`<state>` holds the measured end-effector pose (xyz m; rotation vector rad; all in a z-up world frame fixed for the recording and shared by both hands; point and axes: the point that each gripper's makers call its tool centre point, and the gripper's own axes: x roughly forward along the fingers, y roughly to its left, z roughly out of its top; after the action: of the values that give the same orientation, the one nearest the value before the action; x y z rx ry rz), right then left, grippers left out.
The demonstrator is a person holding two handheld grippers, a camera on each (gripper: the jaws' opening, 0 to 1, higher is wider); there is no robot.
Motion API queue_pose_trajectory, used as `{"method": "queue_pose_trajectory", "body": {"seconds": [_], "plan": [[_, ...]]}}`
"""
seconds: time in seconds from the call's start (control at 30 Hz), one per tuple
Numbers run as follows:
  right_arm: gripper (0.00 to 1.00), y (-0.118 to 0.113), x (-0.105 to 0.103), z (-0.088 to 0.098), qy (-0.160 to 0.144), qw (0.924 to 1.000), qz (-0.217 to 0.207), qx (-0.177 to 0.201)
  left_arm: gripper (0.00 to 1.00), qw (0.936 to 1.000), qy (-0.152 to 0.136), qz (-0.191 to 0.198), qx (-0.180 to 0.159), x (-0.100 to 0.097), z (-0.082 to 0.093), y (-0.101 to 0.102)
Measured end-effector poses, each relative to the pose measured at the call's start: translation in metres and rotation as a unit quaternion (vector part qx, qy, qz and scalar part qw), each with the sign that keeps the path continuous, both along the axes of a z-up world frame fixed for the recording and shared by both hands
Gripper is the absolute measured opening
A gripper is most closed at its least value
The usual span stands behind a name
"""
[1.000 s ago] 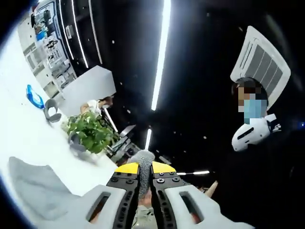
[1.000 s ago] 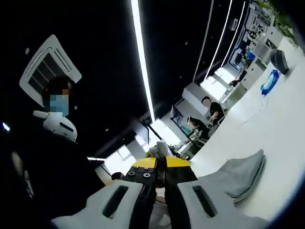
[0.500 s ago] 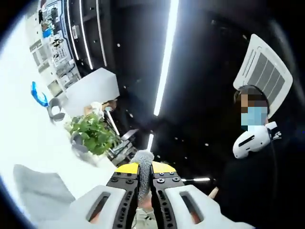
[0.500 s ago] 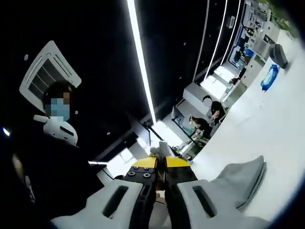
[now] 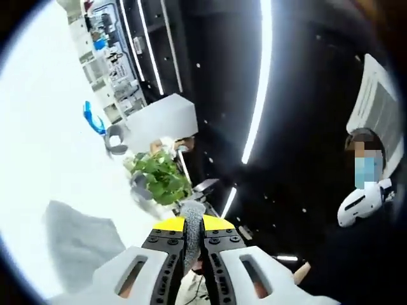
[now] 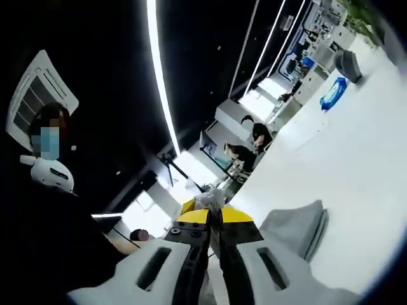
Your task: Fold the towel on the table until its edges align and the towel forms a compact rectangular stack.
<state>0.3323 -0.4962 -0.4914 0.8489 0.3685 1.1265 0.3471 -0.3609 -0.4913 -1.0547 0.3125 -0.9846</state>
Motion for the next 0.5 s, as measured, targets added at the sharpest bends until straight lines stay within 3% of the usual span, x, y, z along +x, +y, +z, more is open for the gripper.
{"method": "queue_pose_trajectory", "body": {"seconds": [0.27,0.4,0.5], "plan": [[0.01,0.002,0.022,-0.02,0.026,0.9992,-0.003,-0.029,0.07,0.9986,0.025,0.012,0.045,0.016,-0.024,0.006],[0.01,0.002,0.036,-0.028,0.04,0.9983,-0.015,-0.04,0.07,0.9957,0.03,0.015,0.087,0.03,-0.035,0.006],[0.01,0.001,0.048,-0.044,0.055,0.9959,-0.028,-0.066,0.07,0.9925,0.041,0.02,0.113,0.035,-0.049,0.008]]}}
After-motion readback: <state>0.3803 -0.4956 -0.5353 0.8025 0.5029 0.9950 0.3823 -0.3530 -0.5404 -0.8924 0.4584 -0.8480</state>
